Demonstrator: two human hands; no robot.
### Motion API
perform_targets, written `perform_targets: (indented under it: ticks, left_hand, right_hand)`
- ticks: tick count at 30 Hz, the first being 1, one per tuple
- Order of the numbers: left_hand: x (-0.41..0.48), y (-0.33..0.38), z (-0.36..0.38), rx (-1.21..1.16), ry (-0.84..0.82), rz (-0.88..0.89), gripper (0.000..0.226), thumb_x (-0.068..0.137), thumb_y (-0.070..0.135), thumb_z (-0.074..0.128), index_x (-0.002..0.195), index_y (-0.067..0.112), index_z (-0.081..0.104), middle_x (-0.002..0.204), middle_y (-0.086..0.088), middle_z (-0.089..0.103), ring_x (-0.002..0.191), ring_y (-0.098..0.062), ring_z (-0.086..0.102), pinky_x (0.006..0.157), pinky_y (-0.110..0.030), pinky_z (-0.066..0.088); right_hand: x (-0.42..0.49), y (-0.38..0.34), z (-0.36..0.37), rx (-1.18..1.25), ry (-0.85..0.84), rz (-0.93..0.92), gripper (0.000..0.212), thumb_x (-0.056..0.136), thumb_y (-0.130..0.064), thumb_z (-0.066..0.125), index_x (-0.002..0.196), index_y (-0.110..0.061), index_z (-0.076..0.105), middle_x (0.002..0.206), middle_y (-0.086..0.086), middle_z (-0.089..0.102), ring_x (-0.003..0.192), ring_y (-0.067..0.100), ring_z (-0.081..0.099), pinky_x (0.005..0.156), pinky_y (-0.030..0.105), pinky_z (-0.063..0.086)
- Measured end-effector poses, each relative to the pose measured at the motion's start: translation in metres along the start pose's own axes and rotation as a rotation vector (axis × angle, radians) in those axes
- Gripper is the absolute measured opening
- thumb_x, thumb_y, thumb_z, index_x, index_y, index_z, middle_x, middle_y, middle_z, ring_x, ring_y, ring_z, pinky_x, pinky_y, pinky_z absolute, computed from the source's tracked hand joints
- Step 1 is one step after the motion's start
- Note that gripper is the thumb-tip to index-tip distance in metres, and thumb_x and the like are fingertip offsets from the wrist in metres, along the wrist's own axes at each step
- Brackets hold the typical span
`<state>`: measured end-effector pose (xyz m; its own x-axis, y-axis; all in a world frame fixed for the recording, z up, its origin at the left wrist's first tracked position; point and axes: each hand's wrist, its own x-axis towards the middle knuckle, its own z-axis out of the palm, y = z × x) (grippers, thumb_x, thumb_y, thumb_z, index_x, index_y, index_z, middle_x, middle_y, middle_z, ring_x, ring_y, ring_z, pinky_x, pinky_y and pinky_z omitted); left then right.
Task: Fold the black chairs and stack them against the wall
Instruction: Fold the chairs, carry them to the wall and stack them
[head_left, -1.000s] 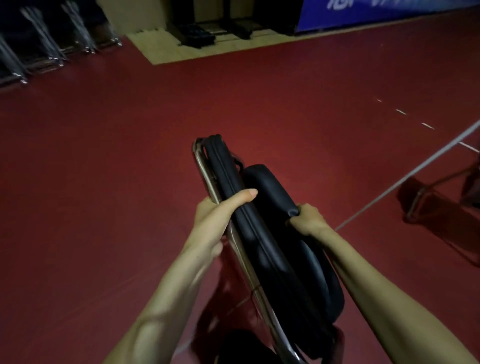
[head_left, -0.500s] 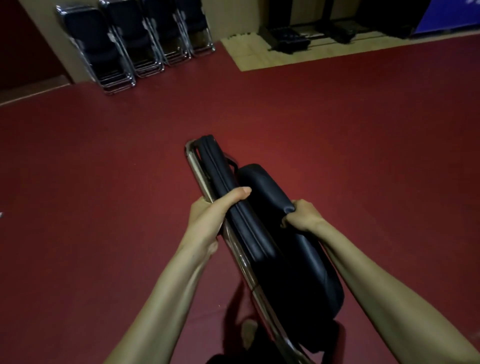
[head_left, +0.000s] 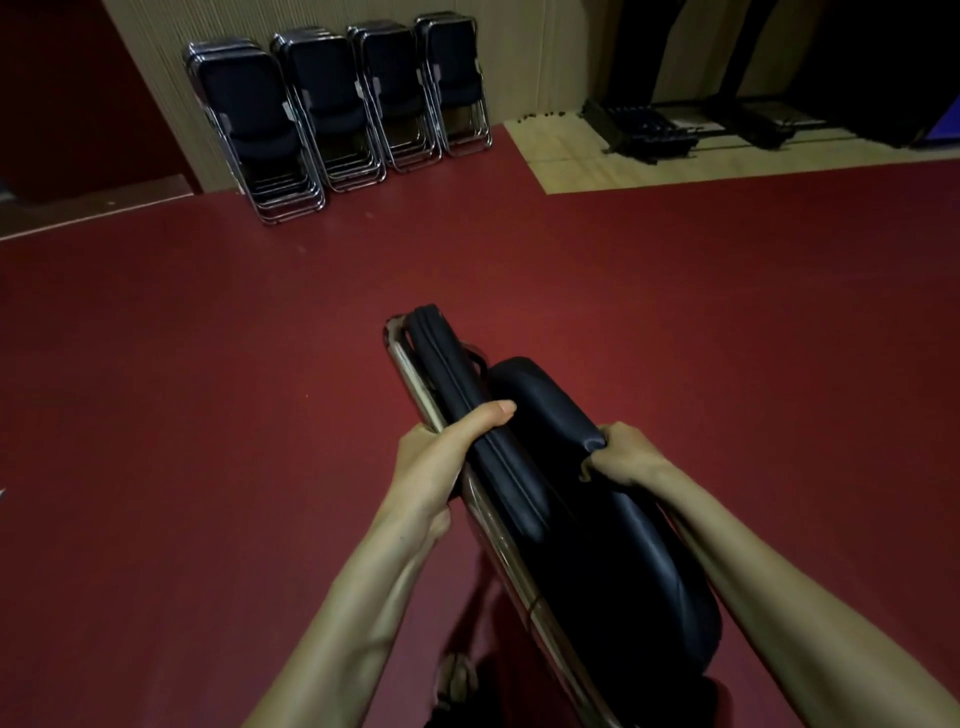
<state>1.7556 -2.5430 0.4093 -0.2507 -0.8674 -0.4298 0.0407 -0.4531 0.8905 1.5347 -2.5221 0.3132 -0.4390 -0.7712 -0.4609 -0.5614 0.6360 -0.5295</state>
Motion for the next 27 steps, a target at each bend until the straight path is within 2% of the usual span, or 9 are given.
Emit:
perform_targets:
  ticks: [3,7,12,19,25,27]
  left_hand:
    - [0.074,0.041,-0.007,0.009,-0.017,-0.013,0.032,0.067,0.023,0.085,0.095,0.014,0.074,0.089,-0.006,0.076,0.084,-0.019,0.073,0.080,-0.032,0.058]
    - [0.170,0.089,-0.009,0.024,-0.053,-0.012,0.031,0.068,0.022,0.084,0.095,0.014,0.073,0.087,-0.005,0.076,0.082,-0.018,0.073,0.072,-0.028,0.057]
    - [0.310,0.141,-0.004,0.049,-0.066,-0.026,0.031,0.066,0.022,0.085,0.094,0.014,0.074,0.087,-0.006,0.076,0.082,-0.020,0.073,0.077,-0.032,0.059]
    - [0.506,0.231,0.009,0.041,-0.070,-0.096,0.028,0.069,0.017,0.083,0.094,0.008,0.074,0.085,-0.011,0.075,0.071,-0.020,0.072,0.058,-0.025,0.055]
    - [0.668,0.305,0.001,0.044,-0.052,-0.093,0.031,0.068,0.021,0.083,0.096,0.011,0.075,0.088,-0.011,0.076,0.075,-0.021,0.073,0.062,-0.028,0.056]
    - [0.729,0.327,-0.004,0.043,-0.055,-0.094,0.033,0.067,0.023,0.083,0.097,0.012,0.075,0.090,-0.012,0.076,0.078,-0.024,0.073,0.068,-0.032,0.058]
  right_hand:
    - [0.064,-0.046,-0.013,0.013,0.009,0.019,0.027,0.071,-0.015,0.074,0.095,-0.015,0.062,0.097,0.009,0.066,0.090,0.027,0.065,0.073,0.031,0.051]
    - [0.146,-0.099,-0.029,0.041,0.024,0.038,0.026,0.070,-0.015,0.074,0.092,-0.015,0.060,0.094,0.008,0.065,0.086,0.026,0.064,0.067,0.027,0.047]
    - [0.280,-0.157,-0.044,0.047,0.001,0.060,0.038,0.066,-0.014,0.078,0.101,-0.008,0.064,0.097,0.012,0.067,0.087,0.027,0.065,0.066,0.026,0.047]
    - [0.473,-0.252,-0.080,0.048,-0.058,0.096,0.046,0.066,-0.013,0.078,0.108,-0.005,0.063,0.104,0.014,0.066,0.091,0.030,0.065,0.075,0.034,0.054]
    - [0.627,-0.350,-0.109,0.009,-0.051,0.068,0.041,0.067,-0.014,0.078,0.105,-0.004,0.064,0.102,0.014,0.068,0.092,0.028,0.065,0.075,0.032,0.053]
    - [0.684,-0.383,-0.115,-0.011,-0.047,0.058,0.037,0.068,-0.013,0.077,0.102,-0.003,0.067,0.100,0.015,0.069,0.091,0.028,0.066,0.073,0.031,0.052]
